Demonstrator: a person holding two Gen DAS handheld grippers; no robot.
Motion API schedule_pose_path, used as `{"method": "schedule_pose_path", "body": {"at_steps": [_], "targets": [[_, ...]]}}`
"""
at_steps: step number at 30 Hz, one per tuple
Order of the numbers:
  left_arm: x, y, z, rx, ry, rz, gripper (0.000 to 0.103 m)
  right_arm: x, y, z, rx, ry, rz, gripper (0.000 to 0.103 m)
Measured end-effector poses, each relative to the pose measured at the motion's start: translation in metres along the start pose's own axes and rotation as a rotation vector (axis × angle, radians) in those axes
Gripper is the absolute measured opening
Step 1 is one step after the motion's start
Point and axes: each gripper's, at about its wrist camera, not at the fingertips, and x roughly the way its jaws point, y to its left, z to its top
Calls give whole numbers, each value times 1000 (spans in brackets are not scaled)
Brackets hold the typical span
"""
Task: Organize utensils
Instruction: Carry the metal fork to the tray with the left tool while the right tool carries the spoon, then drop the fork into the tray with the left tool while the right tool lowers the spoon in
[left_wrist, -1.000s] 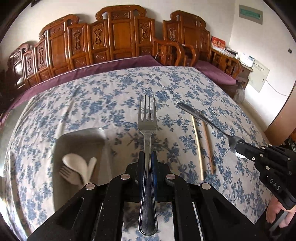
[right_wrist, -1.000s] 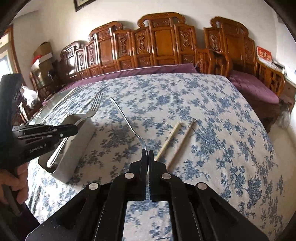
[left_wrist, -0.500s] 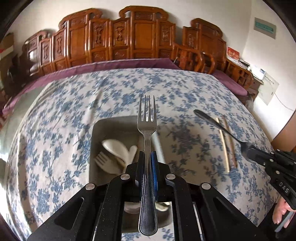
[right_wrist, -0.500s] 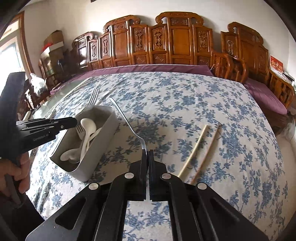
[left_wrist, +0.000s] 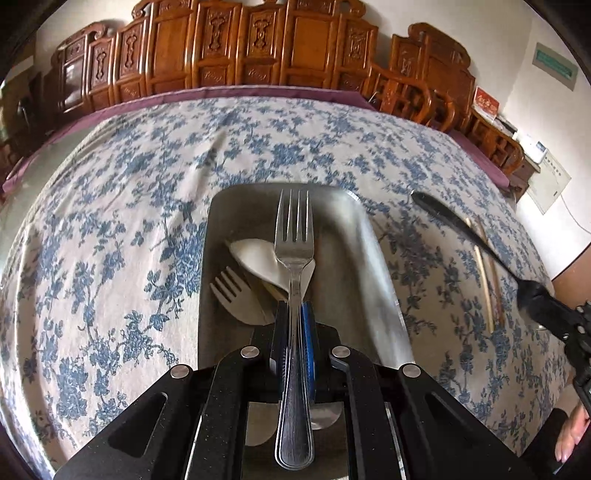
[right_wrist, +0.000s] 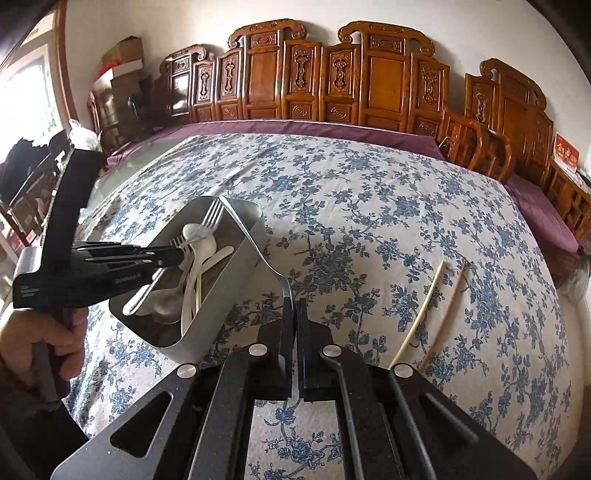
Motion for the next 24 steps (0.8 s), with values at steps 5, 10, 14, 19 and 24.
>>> {"method": "schedule_pose_path", "body": {"at_steps": [5,10,14,19,24], "targets": [[-2,4,-1,-7,6,-2,7,5,13,3,-26,14,-7,2],[-18,12,1,-6,-37,13,8,16,31,7,-51,32,-2,2],[-29,25,6,-31,-64,22,8,26,42,16,-36,42,25,2],[-39,41,12,-60,-91,35,8,41,60,25,-47,48,23,2],[-44,51,14,-81,-102,35,8,51,80,30,-112,15,-63,2]]}}
